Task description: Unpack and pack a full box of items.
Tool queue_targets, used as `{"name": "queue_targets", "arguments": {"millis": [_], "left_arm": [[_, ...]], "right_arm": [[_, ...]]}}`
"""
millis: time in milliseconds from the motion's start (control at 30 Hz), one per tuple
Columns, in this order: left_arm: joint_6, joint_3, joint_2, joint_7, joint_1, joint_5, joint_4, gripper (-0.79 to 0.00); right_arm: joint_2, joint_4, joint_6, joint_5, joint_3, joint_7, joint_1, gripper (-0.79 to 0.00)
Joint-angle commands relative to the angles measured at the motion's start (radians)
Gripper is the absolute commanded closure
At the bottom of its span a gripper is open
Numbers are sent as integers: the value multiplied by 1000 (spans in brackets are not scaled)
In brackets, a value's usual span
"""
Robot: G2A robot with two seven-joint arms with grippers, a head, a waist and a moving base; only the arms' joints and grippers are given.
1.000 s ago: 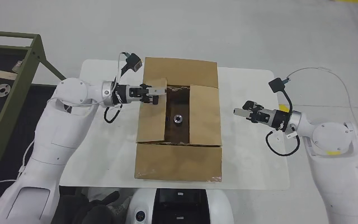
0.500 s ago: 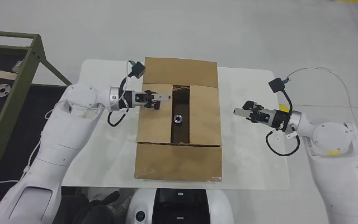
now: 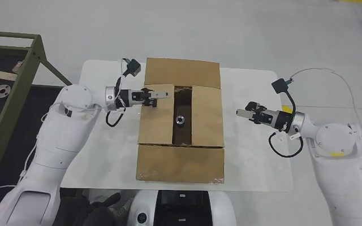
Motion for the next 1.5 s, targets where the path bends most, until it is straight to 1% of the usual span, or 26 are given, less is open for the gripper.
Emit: {"name": "queue_targets", "arguments": {"millis": [0, 133, 233, 367, 467, 700, 800, 1033, 1167, 1467], "left_arm": [[0, -26, 3, 0, 2, -30, 5, -785], [-11, -77, 8, 24, -4, -64, 41, -785], [-41, -98, 9, 83, -17, -29, 87, -785], [-60, -102, 8, 140, -35, 5, 154, -785], [-79, -91, 4, 182, -55, 44, 193, -785], [-101, -12, -15, 281, -118, 156, 272, -785], [-62, 32, -30, 316, -149, 166, 306, -785], [-46, 118, -61, 345, -218, 173, 371, -785], [-14, 162, -82, 383, -262, 182, 438, -785], [0, 235, -128, 365, -350, 125, 554, -785]], "right_arm": [[0, 0, 0, 0, 0, 0, 0, -785], [0, 0, 0, 0, 0, 0, 0, -785], [0, 0, 0, 0, 0, 0, 0, -785], [0, 0, 0, 0, 0, 0, 0, -785], [0, 0, 0, 0, 0, 0, 0, -785], [0, 0, 0, 0, 0, 0, 0, -785], [0, 0, 0, 0, 0, 0, 0, -785], [0, 0, 0, 0, 0, 0, 0, -785], [0, 0, 0, 0, 0, 0, 0, -785], [0, 0, 0, 0, 0, 0, 0, -785]]}}
